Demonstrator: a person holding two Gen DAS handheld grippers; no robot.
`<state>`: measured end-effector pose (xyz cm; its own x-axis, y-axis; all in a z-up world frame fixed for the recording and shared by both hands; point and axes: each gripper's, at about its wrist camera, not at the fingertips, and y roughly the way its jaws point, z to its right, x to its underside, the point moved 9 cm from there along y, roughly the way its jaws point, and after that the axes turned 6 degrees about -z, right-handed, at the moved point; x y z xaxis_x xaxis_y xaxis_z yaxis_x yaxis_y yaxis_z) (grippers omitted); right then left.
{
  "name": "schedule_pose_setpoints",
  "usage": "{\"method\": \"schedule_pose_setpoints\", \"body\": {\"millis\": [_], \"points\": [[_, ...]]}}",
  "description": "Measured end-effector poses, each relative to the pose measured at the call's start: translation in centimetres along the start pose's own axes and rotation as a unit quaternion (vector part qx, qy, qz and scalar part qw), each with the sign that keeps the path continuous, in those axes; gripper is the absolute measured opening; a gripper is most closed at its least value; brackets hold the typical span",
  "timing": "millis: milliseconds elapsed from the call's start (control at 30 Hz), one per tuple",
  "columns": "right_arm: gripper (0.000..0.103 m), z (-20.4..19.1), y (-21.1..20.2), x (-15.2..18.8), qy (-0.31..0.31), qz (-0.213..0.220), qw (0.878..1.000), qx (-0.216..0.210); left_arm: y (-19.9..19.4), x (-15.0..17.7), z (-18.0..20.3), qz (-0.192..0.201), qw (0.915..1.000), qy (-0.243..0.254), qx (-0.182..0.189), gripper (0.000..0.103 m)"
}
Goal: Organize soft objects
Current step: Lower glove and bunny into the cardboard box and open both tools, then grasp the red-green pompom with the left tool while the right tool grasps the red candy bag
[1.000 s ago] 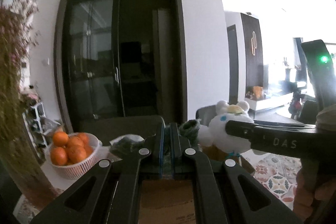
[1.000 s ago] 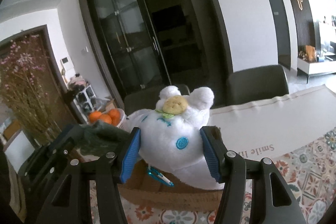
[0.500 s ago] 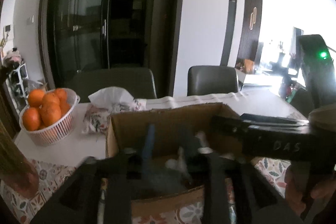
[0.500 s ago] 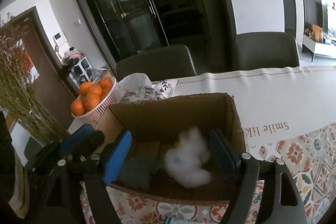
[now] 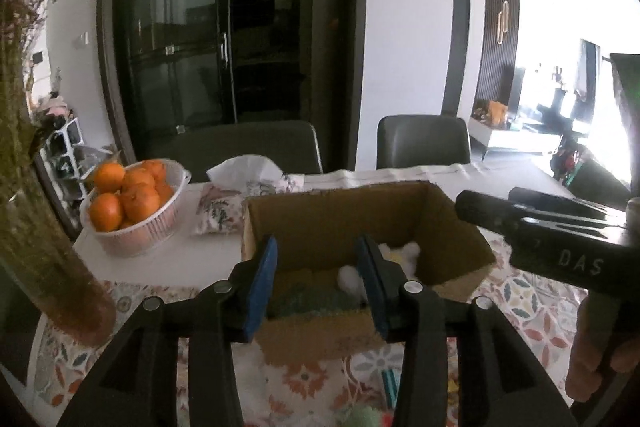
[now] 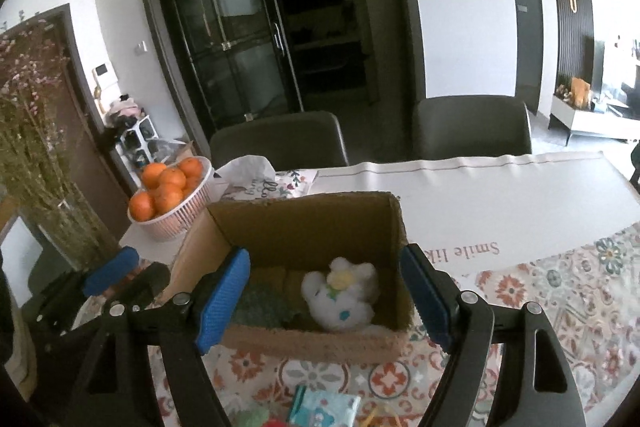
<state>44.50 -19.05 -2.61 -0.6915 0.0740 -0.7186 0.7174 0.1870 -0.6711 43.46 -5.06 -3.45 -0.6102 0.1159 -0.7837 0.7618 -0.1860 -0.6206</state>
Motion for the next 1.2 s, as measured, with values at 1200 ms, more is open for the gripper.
{"method": "schedule_pose_setpoints", "body": {"millis": [1200], "points": [[0.079, 1.8, -3.8, 11.3, -0.089, -0.223, 0.969, 0.058, -6.0, 8.6, 4.4, -0.171, 0.9827, 0.070, 0.013, 0.066]]}}
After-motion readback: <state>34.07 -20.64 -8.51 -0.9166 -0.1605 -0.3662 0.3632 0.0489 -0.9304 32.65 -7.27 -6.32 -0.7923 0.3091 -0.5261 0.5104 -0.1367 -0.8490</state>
